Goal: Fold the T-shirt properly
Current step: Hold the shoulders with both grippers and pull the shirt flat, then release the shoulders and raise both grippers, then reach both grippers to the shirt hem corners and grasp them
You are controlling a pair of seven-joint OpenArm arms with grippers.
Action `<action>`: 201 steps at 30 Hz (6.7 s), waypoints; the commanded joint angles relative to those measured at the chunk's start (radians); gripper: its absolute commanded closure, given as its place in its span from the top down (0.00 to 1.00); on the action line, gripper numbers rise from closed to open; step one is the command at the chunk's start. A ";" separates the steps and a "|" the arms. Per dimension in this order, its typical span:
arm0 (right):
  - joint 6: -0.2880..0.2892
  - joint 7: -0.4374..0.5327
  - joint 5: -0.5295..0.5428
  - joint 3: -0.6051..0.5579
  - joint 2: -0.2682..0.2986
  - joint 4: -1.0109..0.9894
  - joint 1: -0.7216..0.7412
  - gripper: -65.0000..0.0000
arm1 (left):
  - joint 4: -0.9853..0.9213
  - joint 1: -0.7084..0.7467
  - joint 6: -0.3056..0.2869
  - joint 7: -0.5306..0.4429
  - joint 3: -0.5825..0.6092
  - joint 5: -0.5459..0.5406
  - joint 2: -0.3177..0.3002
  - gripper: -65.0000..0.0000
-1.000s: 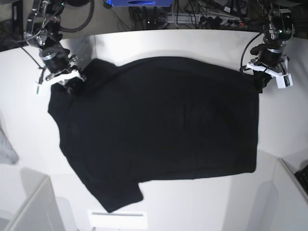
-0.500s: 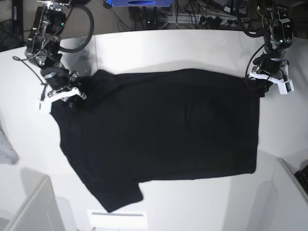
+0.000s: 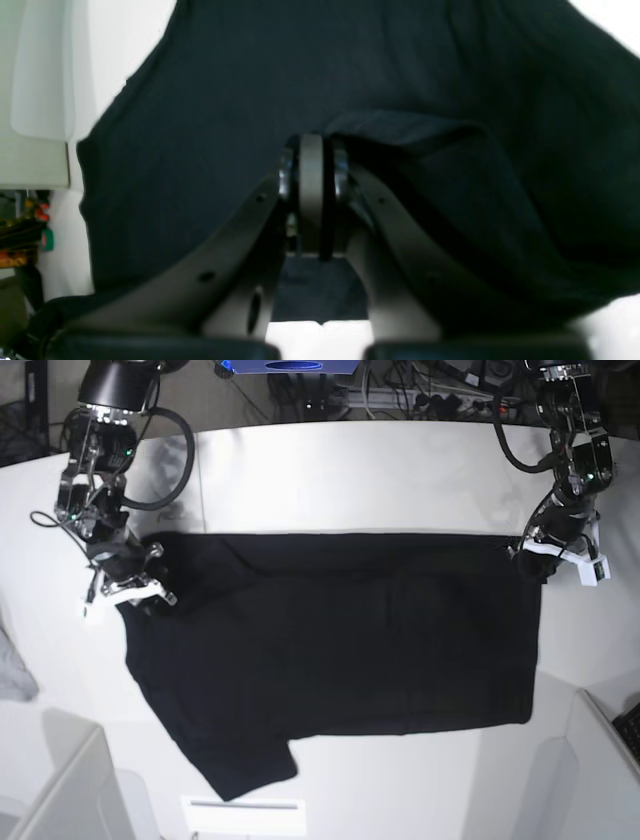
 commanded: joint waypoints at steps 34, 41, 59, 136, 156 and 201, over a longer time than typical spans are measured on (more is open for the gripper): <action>0.007 -0.018 0.018 0.014 0.026 -0.220 0.172 0.36 | -0.143 -0.159 -0.004 -0.015 -0.007 0.001 -0.017 0.16; 0.005 0.100 0.013 0.117 -0.016 -0.052 0.058 0.45 | -0.143 -0.228 -0.004 -0.019 -0.009 0.001 -0.017 0.62; -0.230 0.151 0.017 0.248 -0.138 0.119 -0.178 0.61 | 0.020 0.019 -0.132 -0.095 -0.284 -0.005 0.137 0.80; -0.130 0.145 0.023 0.303 -0.184 0.116 -0.492 0.00 | -0.060 0.335 -0.138 -0.087 -0.190 -0.001 0.095 0.00; -0.130 0.143 0.015 0.303 -0.181 0.268 -0.558 0.30 | -0.060 0.369 -0.138 -0.087 -0.213 -0.001 0.095 0.12; 0.013 0.221 -0.226 -0.381 0.205 -0.781 0.689 0.60 | -0.239 -0.346 -0.138 -0.089 -0.189 0.458 -0.061 0.35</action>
